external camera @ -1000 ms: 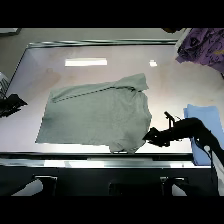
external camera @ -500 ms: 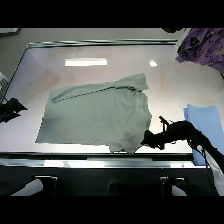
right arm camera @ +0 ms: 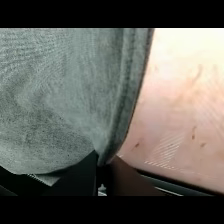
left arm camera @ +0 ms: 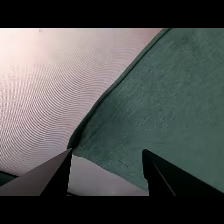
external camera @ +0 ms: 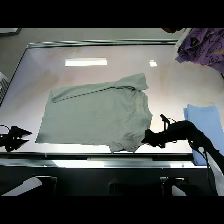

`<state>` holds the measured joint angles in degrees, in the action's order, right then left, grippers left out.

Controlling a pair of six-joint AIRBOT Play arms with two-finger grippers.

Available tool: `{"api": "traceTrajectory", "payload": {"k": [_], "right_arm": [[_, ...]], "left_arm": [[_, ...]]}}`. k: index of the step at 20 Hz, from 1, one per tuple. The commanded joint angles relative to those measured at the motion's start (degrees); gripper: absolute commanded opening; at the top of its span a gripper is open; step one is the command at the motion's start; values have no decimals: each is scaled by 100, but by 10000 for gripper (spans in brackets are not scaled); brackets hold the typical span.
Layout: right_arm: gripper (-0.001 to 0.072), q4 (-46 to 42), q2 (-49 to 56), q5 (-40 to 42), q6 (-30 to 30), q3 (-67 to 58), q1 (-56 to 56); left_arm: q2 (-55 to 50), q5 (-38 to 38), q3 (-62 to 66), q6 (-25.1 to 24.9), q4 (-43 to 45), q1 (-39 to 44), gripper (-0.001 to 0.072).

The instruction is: Fold the clothes and pants, and hang the long-sleeved shirts on hangers.

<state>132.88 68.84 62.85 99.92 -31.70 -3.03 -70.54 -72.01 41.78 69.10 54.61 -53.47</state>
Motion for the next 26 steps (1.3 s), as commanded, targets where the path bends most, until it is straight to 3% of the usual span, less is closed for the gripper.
{"api": "traceTrajectory", "payload": {"k": [1, 14, 15, 17, 18, 23, 24, 26], "right_arm": [[28, -11, -87, 52, 17, -7, 7], [28, -9, -87, 63, 103, -7, 7], [28, -9, -87, 70, 103, -7, 7], [28, -9, -87, 70, 103, -7, 7], [28, -9, -87, 70, 103, -7, 7], [28, -11, -87, 68, 101, -7, 7], [28, -11, -87, 68, 101, -7, 7], [28, -9, -87, 61, 103, -9, 7]], "left_arm": [[-52, 170, -490, -715, -173, -249, 514], [-551, 800, -470, -870, -212, 452, 510], [-577, 778, -470, -872, -210, 503, 480], [-601, 656, -470, -994, -214, 575, 244], [-601, 568, -468, -1071, -216, 590, 173], [-601, 164, -463, -1239, -214, 592, 140], [-599, 114, -463, -1241, -214, 595, 19], [-584, 94, -452, -1231, -243, 595, 18]]}}
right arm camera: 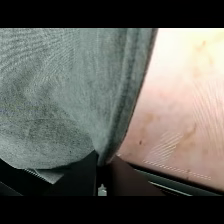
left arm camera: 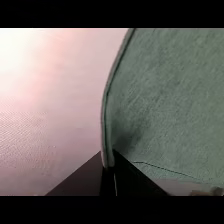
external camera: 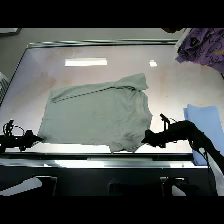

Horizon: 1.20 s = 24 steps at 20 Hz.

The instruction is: Fold the clothes and pants, and hang the long-sleeved shirts on hangers.

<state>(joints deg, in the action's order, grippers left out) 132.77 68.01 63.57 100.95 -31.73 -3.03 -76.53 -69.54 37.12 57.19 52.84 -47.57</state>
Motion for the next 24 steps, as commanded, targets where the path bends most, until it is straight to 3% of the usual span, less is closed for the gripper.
{"api": "traceTrajectory", "payload": {"k": [1, 4, 6, 10, 15, 17, 24], "right_arm": [[28, 0, -4, -22, 9, -35, 7], [26, -28, -4, -39, 273, -721, 7], [26, -267, -2, -210, 245, -1718, 7], [26, -1182, 4, -516, -240, -4409, 7], [26, -2509, -9, 68, -879, -8028, 7], [26, -2778, -168, 463, -1043, -9090, 7], [26, -3539, -1882, 614, -1690, -9217, 7]], "left_arm": [[26, -162, 46, -20, -177, 4, 17], [37, -229, 413, 68, -835, 267, 15], [59, -199, 1069, 387, -920, 811, 15], [59, 52, 3617, 1283, -765, 2037, 14], [122, 42, 7635, 2780, 1248, 3042, 15], [369, -15, 8666, 3206, 1908, 3224, 15], [2850, -177, 7320, 3759, 2798, 3228, 15]]}}
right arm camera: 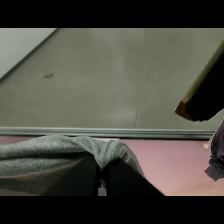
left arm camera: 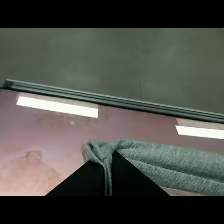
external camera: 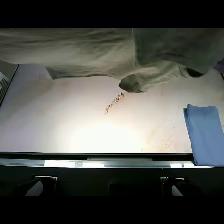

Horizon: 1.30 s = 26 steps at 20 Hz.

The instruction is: Fold the clothes and pants, and hang the long-sleeved shirts on hangers.

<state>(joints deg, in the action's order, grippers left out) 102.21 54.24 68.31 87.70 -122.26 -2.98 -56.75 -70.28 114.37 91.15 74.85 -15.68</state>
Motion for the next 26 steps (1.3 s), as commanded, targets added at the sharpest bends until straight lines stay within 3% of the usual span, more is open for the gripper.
{"api": "traceTrajectory", "payload": {"k": [1, 5, 11, 15, 19, 23, 26], "right_arm": [[26, -509, -564, 170, -470, -162, 2], [26, -483, -284, 505, -756, 72, 2], [27, 382, 1554, 831, -931, 1014, 2], [27, 852, 3366, 542, -763, 1097, 4], [27, 870, 4922, -496, -647, 1097, 162], [27, 813, 5692, -1436, -654, 1095, 181], [27, 568, 5716, -1515, -697, 1067, 170]], "left_arm": [[1071, -151, -557, 457, 769, 39, 15], [1110, -380, -870, 533, 765, 42, 14], [-520, -494, -1696, -267, 105, 90, 15], [-2332, 358, -2081, -291, 114, 330, 15], [-3912, 1589, -2039, -243, 120, 621, 15], [-4540, 2529, -2039, -96, 125, 719, 15], [-4546, 2415, -2039, -96, 127, 678, 15]]}}
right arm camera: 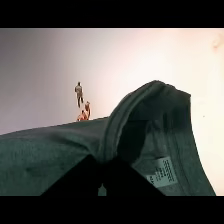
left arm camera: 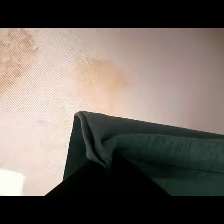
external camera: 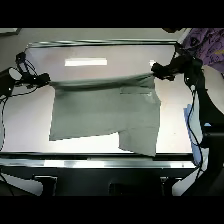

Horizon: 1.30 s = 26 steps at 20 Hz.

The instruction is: Fold the clothes and pants, and hang the long-sleeved shirts on hangers.

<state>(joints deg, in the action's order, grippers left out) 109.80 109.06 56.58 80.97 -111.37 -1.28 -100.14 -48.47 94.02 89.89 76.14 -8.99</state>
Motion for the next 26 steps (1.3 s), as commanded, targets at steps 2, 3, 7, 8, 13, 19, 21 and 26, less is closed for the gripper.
{"api": "traceTrajectory", "payload": {"k": [2, 3, 7, 8, 13, 19, 21, 26], "right_arm": [[27, -402, 223, 146, -26, -142, 0], [27, -509, 223, 522, -59, -225, 0], [27, -1008, 166, 1714, -87, -260, 0], [27, -1115, 170, 1932, -85, -258, 0], [27, -1290, 173, 2188, -85, -190, 7], [28, -1217, 409, 2245, -83, -111, 7], [28, -1038, 531, 2299, -83, -109, 7], [307, -820, 699, 2653, -52, -118, 4]], "left_arm": [[-192, -229, -4, 31, -7, -9, 15], [-192, -566, -4, 33, -9, -9, 15], [-199, -1840, -7, 33, -9, -7, 16], [-208, -2142, -9, 33, -9, -7, 16], [-227, -2651, -234, 74, -9, 9, 16], [-354, -2295, -487, 79, -13, 17, 19], [-398, -2164, -485, 153, -31, 22, 20], [-476, -2162, -457, 407, -28, -37, 548]]}}
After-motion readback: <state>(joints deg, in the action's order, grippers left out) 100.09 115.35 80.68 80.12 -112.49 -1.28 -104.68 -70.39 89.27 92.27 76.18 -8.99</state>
